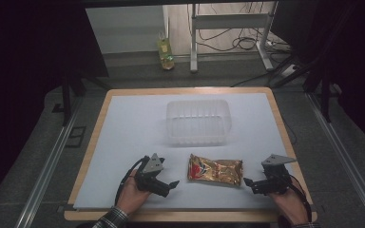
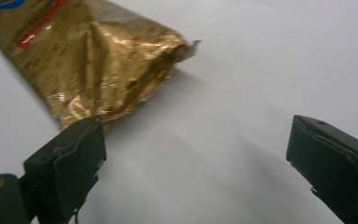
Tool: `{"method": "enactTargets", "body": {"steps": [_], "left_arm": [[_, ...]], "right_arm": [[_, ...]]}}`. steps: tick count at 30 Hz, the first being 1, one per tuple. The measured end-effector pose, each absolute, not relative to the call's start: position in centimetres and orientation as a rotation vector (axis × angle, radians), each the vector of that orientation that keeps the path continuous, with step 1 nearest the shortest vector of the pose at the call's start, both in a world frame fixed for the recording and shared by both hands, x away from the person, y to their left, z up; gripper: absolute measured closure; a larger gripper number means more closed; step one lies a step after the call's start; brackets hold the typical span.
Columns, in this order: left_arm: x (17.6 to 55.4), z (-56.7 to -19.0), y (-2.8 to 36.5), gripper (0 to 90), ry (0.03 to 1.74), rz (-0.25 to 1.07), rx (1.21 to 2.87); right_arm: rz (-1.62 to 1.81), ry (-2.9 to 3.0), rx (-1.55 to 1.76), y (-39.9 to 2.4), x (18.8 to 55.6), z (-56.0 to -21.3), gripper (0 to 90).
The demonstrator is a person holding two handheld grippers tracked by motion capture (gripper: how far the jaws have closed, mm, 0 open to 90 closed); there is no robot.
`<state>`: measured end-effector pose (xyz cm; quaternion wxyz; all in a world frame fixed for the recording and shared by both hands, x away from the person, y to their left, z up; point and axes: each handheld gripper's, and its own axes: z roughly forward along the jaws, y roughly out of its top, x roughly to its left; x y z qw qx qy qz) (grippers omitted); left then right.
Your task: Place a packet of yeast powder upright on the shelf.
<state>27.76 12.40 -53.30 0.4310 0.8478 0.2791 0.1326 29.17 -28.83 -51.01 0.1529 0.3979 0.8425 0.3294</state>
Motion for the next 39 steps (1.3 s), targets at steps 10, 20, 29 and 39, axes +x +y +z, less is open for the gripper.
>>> {"method": "enactTargets", "body": {"steps": [10,20,29,39], "left_arm": [[27.9,-53.2,12.2,1.0,0.706,0.309,2.105],[28.1,-53.2,12.1,1.6,0.724,0.303,2.103],[28.2,-52.8,11.9,2.5,0.706,0.268,2.098],[28.4,-51.7,11.5,21.3,0.669,0.262,2.070]], "right_arm": [[0.896,2.433,1.068,-28.5,29.0,-51.2,0.5],[0.896,2.435,1.072,-28.6,29.0,-51.3,0.5],[0.887,2.441,1.073,-28.5,29.0,-51.4,0.5],[0.883,2.443,1.076,-28.5,29.0,-51.4,0.5]]}}
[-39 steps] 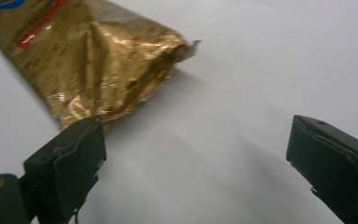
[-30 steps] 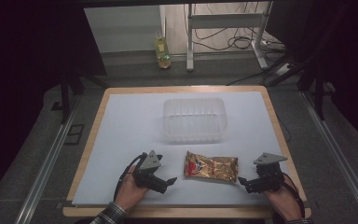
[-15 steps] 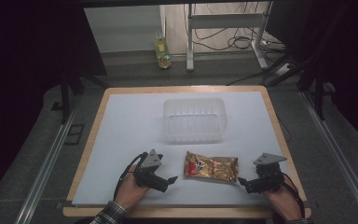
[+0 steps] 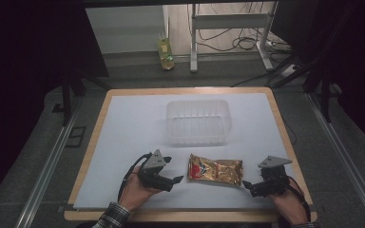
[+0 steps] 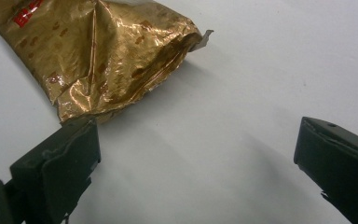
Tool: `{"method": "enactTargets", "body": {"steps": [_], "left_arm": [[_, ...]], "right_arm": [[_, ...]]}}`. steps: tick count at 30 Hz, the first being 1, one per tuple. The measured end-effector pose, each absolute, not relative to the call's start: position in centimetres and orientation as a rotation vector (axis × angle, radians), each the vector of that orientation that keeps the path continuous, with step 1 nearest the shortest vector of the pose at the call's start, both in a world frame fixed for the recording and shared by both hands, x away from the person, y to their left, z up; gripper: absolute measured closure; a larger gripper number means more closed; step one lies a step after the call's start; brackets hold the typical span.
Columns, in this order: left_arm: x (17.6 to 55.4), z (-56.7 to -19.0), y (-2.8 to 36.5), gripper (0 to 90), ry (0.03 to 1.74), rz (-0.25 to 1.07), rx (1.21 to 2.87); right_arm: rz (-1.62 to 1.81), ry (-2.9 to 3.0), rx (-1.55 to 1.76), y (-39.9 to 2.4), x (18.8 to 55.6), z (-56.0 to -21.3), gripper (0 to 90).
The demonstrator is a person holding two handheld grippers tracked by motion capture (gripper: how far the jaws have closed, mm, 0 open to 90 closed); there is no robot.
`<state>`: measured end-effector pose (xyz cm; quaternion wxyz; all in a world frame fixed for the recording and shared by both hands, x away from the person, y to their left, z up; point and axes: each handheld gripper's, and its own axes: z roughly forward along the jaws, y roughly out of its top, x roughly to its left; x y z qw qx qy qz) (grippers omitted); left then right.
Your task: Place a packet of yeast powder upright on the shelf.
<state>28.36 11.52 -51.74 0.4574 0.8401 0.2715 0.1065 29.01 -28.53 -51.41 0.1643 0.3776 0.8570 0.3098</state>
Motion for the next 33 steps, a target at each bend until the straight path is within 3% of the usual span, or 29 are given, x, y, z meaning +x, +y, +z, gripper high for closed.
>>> {"method": "enactTargets", "body": {"steps": [4,9,10,11,22,33], "left_arm": [[28.5,-51.6,11.0,34.4,0.636,0.250,2.074],[29.0,-51.8,9.7,43.9,0.610,0.236,2.086],[29.0,-51.9,9.4,51.0,0.610,0.236,2.085],[29.1,-51.9,9.2,51.0,0.613,0.239,2.082],[30.4,-51.8,7.3,88.7,0.603,0.281,2.077],[31.2,-53.1,4.5,88.7,0.551,0.250,2.125]], "right_arm": [[0.878,2.442,1.077,-28.5,29.0,-51.4,0.5],[0.883,2.442,1.081,-28.6,29.1,-51.5,0.5],[0.887,2.442,1.083,-28.6,29.1,-51.4,0.5],[0.887,2.442,1.083,-28.6,29.1,-51.4,0.5],[0.898,2.443,1.090,-28.6,29.1,-51.4,0.5],[0.899,2.451,1.082,-28.5,29.1,-51.5,0.5]]}}
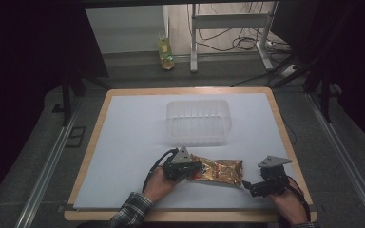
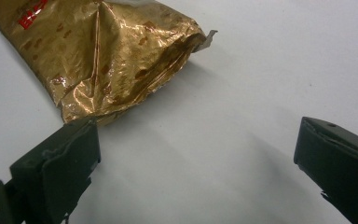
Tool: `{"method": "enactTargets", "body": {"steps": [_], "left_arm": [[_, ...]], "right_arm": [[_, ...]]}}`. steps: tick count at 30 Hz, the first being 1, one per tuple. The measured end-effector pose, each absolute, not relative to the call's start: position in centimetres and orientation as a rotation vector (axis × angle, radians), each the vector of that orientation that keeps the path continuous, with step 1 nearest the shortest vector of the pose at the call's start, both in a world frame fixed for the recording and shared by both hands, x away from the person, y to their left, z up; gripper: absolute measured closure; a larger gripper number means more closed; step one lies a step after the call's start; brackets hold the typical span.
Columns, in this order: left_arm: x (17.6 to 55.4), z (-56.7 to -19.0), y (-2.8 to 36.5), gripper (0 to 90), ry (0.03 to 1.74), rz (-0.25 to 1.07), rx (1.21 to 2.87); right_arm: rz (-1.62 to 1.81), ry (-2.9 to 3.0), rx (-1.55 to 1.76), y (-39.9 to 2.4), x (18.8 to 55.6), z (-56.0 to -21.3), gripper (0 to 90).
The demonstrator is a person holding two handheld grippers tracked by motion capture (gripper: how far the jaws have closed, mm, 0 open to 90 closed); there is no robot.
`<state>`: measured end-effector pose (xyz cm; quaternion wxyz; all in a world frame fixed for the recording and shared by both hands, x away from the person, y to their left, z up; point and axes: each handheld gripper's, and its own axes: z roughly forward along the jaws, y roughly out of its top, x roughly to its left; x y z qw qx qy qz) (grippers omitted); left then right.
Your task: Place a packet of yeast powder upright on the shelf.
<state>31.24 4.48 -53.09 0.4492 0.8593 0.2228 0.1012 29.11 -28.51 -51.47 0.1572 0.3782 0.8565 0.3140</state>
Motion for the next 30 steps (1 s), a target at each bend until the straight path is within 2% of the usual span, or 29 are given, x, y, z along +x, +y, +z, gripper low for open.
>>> {"method": "enactTargets", "body": {"steps": [9,14,30], "left_arm": [[31.05,-53.42,4.57,89.6,0.540,0.290,2.147],[31.19,-53.56,4.87,89.7,0.585,0.256,2.128],[30.76,-53.71,5.25,89.8,0.605,0.293,2.145]], "right_arm": [[0.923,2.447,1.091,-28.69,29.03,-51.25,0.5],[0.927,2.448,1.088,-28.83,28.93,-51.02,0.5],[1.010,2.537,1.052,-28.11,28.59,-50.87,0.4]]}}
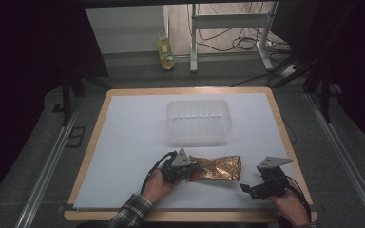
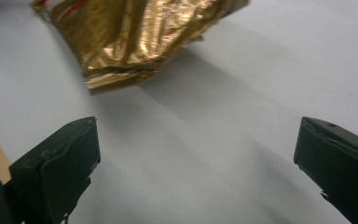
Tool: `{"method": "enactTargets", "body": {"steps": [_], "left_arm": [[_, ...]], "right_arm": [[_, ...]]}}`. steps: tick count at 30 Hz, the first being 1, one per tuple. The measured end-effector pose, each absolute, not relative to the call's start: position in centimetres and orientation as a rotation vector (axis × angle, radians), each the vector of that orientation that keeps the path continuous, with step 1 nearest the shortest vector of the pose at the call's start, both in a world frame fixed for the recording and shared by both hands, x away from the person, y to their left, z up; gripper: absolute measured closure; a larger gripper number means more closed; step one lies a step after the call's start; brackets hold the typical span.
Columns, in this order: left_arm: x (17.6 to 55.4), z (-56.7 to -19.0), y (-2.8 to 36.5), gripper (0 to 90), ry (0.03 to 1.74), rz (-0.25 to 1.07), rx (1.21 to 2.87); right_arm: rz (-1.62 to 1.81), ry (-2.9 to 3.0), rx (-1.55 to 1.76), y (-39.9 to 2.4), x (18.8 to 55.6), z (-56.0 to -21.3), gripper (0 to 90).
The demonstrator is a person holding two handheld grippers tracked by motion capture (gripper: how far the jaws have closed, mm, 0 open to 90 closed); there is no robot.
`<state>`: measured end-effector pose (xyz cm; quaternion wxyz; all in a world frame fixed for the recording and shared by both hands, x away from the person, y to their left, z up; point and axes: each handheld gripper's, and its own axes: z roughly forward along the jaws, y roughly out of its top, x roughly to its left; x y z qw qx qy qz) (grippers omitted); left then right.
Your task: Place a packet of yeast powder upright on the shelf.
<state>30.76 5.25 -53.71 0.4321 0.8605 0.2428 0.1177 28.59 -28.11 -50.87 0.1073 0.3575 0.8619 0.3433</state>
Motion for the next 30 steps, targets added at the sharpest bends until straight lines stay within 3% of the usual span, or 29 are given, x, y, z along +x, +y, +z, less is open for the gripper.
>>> {"method": "enactTargets", "body": {"steps": [30], "left_arm": [[30.6,-53.9,5.4,89.6,0.619,0.302,2.140]], "right_arm": [[1.265,2.737,1.145,-22.7,31.8,-51.6,2.3]]}}
